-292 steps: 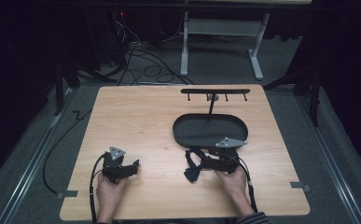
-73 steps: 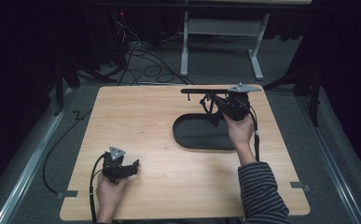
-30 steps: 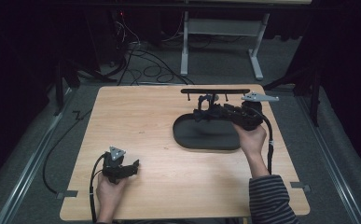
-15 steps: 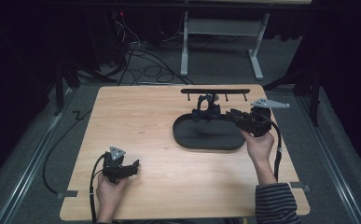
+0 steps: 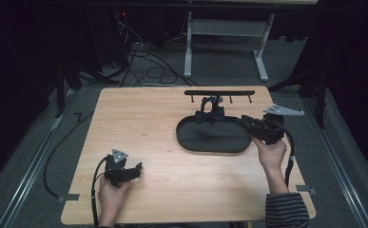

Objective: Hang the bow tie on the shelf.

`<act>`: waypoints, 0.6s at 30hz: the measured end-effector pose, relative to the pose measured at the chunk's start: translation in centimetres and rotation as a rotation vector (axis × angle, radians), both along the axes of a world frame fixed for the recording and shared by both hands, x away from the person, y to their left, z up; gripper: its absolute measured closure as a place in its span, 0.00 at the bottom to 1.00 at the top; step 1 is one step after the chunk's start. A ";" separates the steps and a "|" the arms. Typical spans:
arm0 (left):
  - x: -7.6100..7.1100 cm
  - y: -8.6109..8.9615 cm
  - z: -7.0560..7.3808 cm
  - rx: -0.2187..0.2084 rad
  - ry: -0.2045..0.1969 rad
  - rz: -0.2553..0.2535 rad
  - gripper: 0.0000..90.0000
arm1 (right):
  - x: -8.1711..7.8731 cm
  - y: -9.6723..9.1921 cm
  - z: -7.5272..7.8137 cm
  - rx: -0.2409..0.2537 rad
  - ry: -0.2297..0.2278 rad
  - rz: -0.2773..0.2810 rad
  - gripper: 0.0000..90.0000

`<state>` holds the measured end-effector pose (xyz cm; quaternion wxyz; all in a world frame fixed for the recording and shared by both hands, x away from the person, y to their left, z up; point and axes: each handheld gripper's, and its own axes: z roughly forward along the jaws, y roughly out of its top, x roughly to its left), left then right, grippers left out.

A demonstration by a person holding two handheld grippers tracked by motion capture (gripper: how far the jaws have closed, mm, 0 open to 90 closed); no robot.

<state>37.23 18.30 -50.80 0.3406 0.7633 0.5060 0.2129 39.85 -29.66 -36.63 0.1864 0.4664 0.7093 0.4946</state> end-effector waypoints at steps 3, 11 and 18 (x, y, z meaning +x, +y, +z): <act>0.0 0.0 0.0 0.000 0.000 0.000 0.24 | -0.2 -0.4 -0.2 0.003 0.003 -0.007 0.77; 0.0 0.0 0.0 0.000 0.000 -0.001 0.24 | -1.0 -1.0 -0.7 0.006 0.009 -0.018 0.76; 0.0 0.0 0.0 0.000 0.000 0.000 0.24 | -1.6 -1.2 -0.9 -0.011 0.012 -0.024 0.76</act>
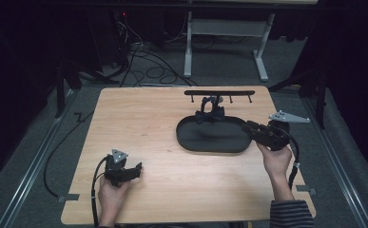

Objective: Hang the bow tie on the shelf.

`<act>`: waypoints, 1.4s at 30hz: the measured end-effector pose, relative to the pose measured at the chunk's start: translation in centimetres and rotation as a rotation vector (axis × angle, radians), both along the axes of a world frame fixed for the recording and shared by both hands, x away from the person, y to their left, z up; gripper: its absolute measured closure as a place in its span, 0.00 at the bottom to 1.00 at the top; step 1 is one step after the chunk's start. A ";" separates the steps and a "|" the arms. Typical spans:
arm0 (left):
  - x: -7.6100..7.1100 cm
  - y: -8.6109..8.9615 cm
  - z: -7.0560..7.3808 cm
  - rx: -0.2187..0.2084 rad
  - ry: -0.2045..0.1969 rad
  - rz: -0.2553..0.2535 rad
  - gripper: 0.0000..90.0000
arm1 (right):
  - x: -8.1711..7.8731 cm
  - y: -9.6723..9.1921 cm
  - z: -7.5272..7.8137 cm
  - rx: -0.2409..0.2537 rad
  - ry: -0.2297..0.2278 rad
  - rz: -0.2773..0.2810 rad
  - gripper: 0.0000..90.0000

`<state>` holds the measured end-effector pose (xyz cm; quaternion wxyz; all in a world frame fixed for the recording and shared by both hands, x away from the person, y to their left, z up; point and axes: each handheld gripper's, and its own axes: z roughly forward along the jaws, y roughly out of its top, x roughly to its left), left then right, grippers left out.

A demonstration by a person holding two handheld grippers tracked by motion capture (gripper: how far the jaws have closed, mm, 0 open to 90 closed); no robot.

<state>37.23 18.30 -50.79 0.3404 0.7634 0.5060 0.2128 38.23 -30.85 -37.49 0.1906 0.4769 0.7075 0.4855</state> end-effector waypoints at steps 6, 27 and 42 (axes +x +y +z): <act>0.0 0.0 0.0 0.000 0.000 0.000 0.24 | -0.7 -0.3 -0.2 0.003 0.000 -0.006 0.75; 0.0 0.0 0.0 0.000 0.000 0.000 0.24 | -2.2 -1.0 -1.8 -0.002 0.016 -0.018 0.75; 0.0 0.0 0.0 0.000 0.000 0.001 0.24 | -2.7 -1.2 -3.8 0.037 0.046 -0.021 0.75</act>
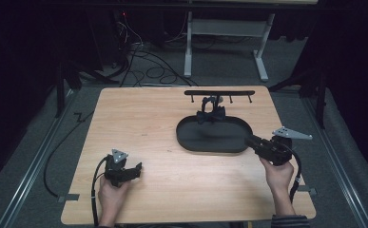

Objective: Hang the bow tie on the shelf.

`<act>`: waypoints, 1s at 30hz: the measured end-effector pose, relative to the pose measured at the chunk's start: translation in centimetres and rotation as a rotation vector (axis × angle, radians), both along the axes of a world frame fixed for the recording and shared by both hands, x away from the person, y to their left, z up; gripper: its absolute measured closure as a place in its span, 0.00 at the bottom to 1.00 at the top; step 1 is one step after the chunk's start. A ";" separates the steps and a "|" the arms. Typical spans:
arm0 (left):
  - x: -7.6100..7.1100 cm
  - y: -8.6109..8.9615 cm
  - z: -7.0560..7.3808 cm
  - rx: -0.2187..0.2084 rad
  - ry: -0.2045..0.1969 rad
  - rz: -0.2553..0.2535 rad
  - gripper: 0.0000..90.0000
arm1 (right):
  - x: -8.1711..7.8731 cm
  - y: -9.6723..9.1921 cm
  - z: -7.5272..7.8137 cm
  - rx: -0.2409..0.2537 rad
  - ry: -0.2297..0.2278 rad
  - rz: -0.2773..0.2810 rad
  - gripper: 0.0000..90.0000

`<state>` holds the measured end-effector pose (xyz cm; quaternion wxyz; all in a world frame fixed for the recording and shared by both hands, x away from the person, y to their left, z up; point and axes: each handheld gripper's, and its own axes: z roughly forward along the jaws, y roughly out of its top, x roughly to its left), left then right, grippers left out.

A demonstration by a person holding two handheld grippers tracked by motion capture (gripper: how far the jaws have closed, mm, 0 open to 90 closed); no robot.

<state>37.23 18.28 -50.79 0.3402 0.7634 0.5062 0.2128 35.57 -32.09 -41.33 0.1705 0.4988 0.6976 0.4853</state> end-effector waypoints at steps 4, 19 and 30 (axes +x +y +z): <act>0.0 0.0 0.0 0.001 0.000 0.000 0.23 | -0.2 -0.1 -0.6 0.012 0.009 -0.002 0.75; 0.0 0.0 0.0 0.002 0.001 0.000 0.23 | -0.8 0.0 -2.5 0.041 0.040 -0.002 0.75; 0.0 0.0 0.0 0.003 0.001 -0.001 0.24 | -0.6 0.6 -3.0 0.048 0.050 0.016 0.75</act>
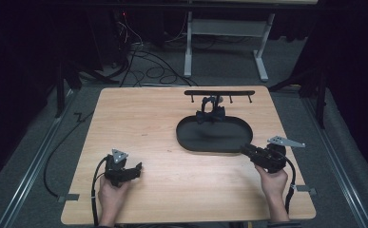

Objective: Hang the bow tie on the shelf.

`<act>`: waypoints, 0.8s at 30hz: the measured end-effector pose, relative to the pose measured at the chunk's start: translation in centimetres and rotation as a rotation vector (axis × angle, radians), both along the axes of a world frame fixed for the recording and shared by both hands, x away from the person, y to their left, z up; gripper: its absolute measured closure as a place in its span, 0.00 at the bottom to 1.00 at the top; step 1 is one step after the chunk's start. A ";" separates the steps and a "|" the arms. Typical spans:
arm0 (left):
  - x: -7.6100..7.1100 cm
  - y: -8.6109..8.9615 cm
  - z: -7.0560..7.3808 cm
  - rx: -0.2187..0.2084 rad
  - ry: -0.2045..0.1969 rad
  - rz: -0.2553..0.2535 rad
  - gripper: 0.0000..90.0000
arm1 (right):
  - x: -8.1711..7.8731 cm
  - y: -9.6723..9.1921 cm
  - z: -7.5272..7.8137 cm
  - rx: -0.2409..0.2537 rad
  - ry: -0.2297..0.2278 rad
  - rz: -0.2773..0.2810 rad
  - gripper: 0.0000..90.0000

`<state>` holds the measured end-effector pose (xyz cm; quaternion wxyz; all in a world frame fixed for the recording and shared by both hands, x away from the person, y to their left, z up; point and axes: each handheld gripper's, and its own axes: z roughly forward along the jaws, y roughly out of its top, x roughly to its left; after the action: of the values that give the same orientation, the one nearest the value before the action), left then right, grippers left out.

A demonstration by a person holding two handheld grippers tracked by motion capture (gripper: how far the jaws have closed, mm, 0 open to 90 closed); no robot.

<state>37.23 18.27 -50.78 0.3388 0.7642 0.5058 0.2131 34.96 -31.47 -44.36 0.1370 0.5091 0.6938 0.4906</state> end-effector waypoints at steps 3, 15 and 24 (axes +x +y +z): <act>0.0 0.0 0.0 0.000 0.000 0.000 0.24 | 0.1 0.2 -0.1 0.003 0.002 0.005 0.75; 0.0 0.0 0.0 0.000 -0.004 0.001 0.24 | 0.4 1.2 -0.9 -0.019 0.021 0.039 0.75; 0.0 0.0 0.0 0.000 -0.003 0.001 0.24 | 0.3 2.6 -2.6 -0.019 0.052 0.060 0.76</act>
<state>37.26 18.23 -50.79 0.3394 0.7636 0.5058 0.2144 35.30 -28.85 -46.93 0.1089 0.4991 0.7168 0.4745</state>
